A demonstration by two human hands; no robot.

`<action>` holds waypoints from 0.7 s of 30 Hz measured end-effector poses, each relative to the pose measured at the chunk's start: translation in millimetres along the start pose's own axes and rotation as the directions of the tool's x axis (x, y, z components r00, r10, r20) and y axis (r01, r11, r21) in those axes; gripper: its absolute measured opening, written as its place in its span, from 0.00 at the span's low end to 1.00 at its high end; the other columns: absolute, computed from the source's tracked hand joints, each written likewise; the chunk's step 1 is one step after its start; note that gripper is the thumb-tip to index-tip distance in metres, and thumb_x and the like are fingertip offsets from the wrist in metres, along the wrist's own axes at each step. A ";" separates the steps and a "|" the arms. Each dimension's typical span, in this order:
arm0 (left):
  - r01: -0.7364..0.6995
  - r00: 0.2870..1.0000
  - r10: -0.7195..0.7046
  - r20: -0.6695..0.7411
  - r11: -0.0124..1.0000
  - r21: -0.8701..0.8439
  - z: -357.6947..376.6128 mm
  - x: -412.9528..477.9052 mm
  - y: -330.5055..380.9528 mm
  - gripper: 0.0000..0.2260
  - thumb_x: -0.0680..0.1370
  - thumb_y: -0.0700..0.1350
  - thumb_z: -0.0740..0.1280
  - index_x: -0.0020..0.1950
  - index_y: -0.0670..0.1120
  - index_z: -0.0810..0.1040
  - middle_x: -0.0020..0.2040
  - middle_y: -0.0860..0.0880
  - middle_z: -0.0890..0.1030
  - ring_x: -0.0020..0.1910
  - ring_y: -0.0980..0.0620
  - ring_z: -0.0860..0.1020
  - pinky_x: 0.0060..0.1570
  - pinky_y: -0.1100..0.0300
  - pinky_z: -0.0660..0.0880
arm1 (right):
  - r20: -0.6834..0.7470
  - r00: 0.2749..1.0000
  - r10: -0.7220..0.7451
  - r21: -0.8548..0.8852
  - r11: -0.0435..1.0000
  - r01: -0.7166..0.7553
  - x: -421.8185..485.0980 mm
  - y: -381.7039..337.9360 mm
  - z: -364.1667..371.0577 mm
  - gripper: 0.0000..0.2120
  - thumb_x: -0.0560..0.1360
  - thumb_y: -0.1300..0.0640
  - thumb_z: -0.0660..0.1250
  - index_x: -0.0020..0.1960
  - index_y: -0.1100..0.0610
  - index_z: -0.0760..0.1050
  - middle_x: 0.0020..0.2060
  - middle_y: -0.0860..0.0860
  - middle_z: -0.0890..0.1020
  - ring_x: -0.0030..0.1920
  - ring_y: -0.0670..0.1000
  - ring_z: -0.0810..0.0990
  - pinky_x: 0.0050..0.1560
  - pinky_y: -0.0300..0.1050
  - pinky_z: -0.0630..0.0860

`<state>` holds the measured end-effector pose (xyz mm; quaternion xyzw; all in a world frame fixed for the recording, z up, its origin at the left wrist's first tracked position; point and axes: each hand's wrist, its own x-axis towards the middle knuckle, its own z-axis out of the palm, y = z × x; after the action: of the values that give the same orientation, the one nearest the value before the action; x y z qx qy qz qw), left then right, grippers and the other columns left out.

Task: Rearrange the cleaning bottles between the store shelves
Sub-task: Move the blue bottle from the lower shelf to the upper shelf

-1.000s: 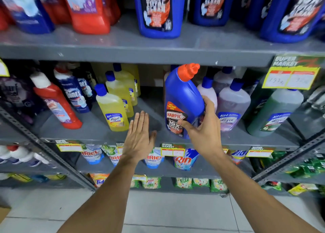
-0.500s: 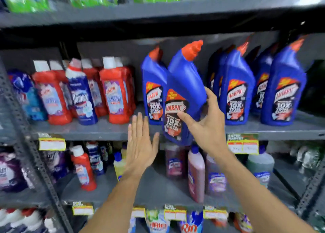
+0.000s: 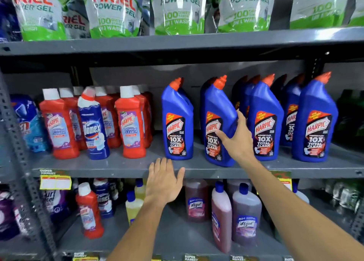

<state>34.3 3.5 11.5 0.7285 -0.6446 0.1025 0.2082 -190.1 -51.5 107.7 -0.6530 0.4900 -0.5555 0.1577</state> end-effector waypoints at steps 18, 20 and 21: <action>0.018 1.000 -0.018 0.017 0.999 -0.033 -3.4 -2.2 3.6 0.31 0.82 0.61 0.48 0.77 0.42 0.60 0.78 0.44 0.63 0.78 0.45 0.57 0.78 0.47 0.48 | 0.231 0.969 0.083 0.111 0.988 -0.111 -8.5 55.4 0.3 0.49 0.63 0.57 0.85 0.76 0.51 0.62 0.62 0.48 0.79 0.63 0.51 0.79 0.66 0.55 0.77; 0.022 1.000 -0.021 0.015 0.999 -0.037 -2.2 -1.1 3.4 0.31 0.82 0.61 0.48 0.77 0.42 0.60 0.78 0.44 0.63 0.78 0.45 0.57 0.78 0.47 0.48 | 0.227 0.971 0.079 0.131 0.985 -0.111 -8.8 59.5 1.1 0.45 0.65 0.57 0.84 0.74 0.51 0.64 0.58 0.46 0.79 0.59 0.49 0.80 0.63 0.50 0.79; 0.023 1.000 -0.023 0.012 0.999 -0.034 -1.2 -1.4 3.0 0.31 0.82 0.61 0.48 0.77 0.42 0.60 0.78 0.44 0.63 0.78 0.45 0.57 0.78 0.47 0.48 | 0.226 0.971 0.073 0.133 0.986 -0.105 -8.5 60.9 1.6 0.44 0.66 0.58 0.83 0.74 0.52 0.64 0.58 0.46 0.80 0.59 0.49 0.80 0.62 0.48 0.80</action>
<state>31.3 5.0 12.5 0.7328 -0.6390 0.0846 0.2179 -216.2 -73.7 56.6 -0.6748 0.4570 -0.5059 0.2828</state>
